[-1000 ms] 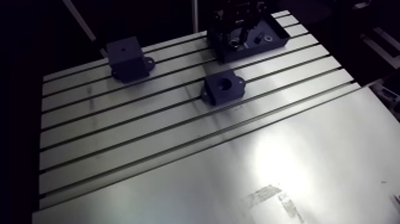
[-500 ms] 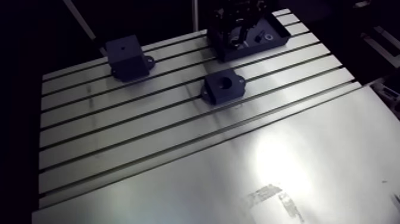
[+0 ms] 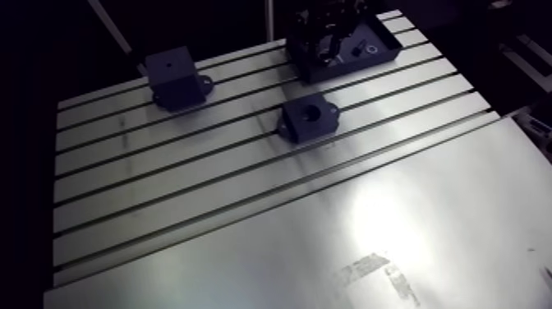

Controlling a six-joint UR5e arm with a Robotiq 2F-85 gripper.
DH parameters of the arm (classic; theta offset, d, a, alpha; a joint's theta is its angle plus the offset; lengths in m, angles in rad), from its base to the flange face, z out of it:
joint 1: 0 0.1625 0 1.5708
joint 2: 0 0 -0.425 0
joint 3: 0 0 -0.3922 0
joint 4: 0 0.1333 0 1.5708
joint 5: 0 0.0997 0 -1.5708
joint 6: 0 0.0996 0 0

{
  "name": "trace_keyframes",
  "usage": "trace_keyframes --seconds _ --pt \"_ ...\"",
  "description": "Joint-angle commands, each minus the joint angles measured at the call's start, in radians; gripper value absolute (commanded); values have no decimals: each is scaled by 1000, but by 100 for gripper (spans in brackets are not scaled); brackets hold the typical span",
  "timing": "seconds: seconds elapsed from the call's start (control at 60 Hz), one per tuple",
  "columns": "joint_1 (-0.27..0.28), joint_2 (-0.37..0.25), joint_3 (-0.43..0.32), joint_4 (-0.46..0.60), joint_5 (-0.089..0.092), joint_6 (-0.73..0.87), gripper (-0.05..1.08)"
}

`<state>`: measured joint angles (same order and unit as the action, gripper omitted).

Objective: Pick up the bearing and press it into the housing until flush.

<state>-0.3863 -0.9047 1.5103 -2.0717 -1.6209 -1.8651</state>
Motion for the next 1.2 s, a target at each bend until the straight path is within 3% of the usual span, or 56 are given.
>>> trace_keyframes --seconds 0.017,0.583,1.2 --pt "3 1 0 0 0 1 55" --pt "6 -14 -4 4 2 -1 59" --pt "33 -128 -42 100 -1 2 64"
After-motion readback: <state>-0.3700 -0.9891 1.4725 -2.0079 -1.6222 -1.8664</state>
